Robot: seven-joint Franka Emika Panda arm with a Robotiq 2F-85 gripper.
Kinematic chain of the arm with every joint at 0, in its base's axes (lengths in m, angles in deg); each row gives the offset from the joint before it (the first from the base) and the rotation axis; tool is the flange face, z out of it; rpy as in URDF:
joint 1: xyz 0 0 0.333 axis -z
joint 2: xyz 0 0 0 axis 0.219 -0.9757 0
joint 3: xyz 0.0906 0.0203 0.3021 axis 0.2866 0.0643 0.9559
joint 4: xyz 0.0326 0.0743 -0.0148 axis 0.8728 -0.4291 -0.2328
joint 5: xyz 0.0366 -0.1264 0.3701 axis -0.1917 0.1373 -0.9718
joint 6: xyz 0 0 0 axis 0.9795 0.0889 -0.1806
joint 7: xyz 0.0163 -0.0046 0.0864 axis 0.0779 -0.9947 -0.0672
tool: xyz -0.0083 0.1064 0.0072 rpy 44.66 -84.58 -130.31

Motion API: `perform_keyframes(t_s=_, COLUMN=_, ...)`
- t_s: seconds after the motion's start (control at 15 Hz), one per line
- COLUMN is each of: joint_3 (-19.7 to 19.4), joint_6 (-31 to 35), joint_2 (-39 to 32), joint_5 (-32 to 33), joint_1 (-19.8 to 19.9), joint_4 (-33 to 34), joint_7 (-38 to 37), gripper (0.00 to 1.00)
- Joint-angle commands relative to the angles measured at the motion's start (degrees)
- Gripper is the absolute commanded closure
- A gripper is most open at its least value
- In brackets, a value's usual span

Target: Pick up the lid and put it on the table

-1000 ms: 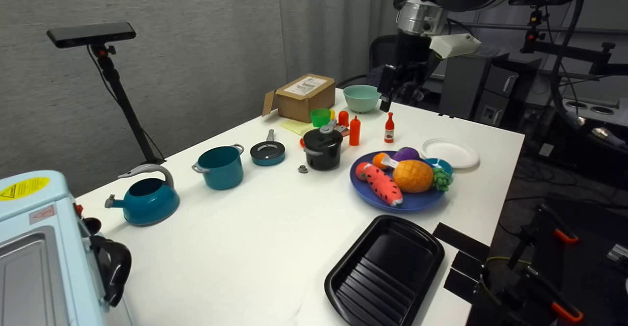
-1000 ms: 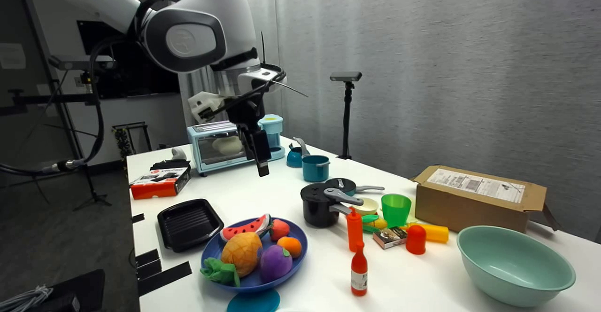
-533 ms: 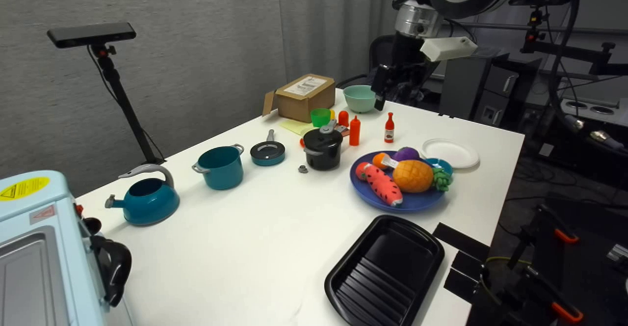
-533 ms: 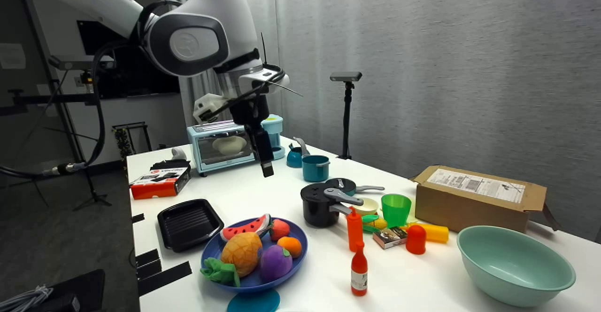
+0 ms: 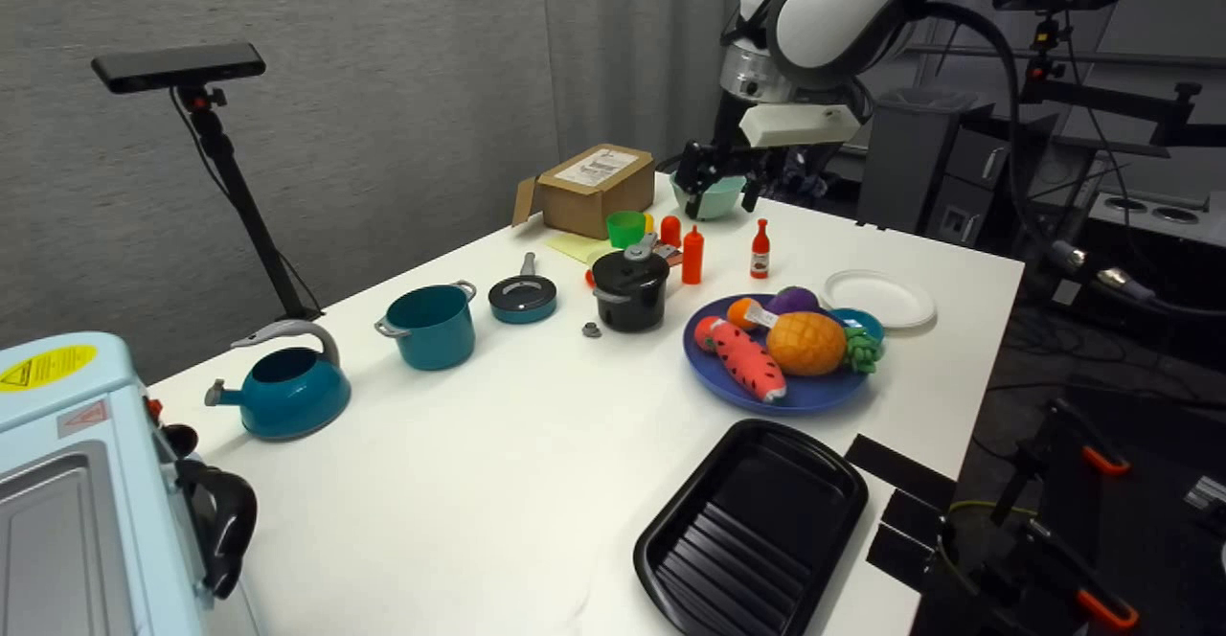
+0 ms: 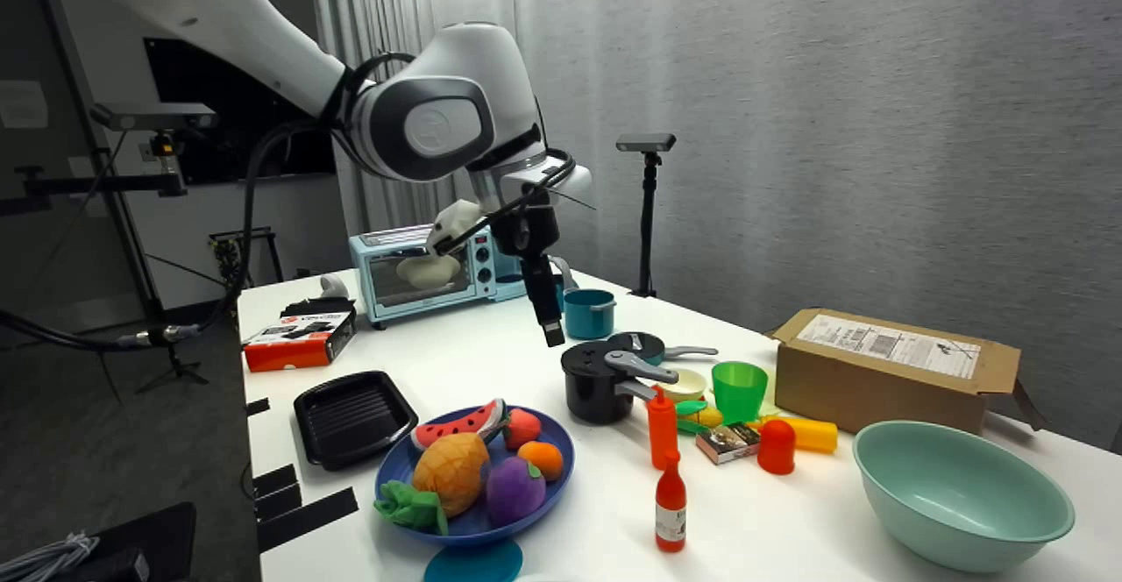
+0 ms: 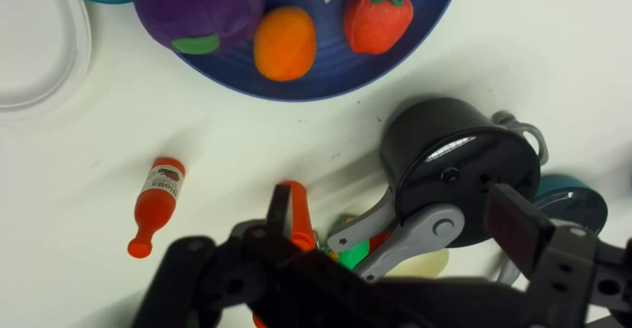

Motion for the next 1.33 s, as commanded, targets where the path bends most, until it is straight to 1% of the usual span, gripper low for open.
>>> perform_keyframes(t_s=0.0, joint_3=-2.0, joint_6=-0.9, joint_2=-8.2, joint_5=3.3, joint_1=-1.8, joint_4=10.8, joint_7=-6.6, gripper=0.00)
perform_keyframes(t_s=0.27, joint_3=-3.8, joint_6=-4.0, joint_2=-16.4, joint_5=5.0, joint_1=-3.3, joint_4=21.7, joint_7=-8.8, gripper=0.00)
perform_keyframes(t_s=0.47, joint_3=-4.6, joint_6=-7.8, joint_2=-22.2, joint_5=3.9, joint_1=-3.8, joint_4=29.1, joint_7=-10.5, gripper=0.00)
perform_keyframes(t_s=0.73, joint_3=-4.5, joint_6=-12.7, joint_2=-29.1, joint_5=2.0, joint_1=-3.5, joint_4=38.1, joint_7=-12.9, gripper=0.00)
perform_keyframes(t_s=0.93, joint_3=-4.4, joint_6=-13.8, joint_2=-33.0, joint_5=0.7, joint_1=-3.3, joint_4=42.8, joint_7=-16.0, gripper=0.00)
perform_keyframes(t_s=1.27, joint_3=-4.5, joint_6=-13.8, joint_2=-37.3, joint_5=-1.5, joint_1=-2.7, joint_4=47.7, joint_7=-21.1, gripper=0.00)
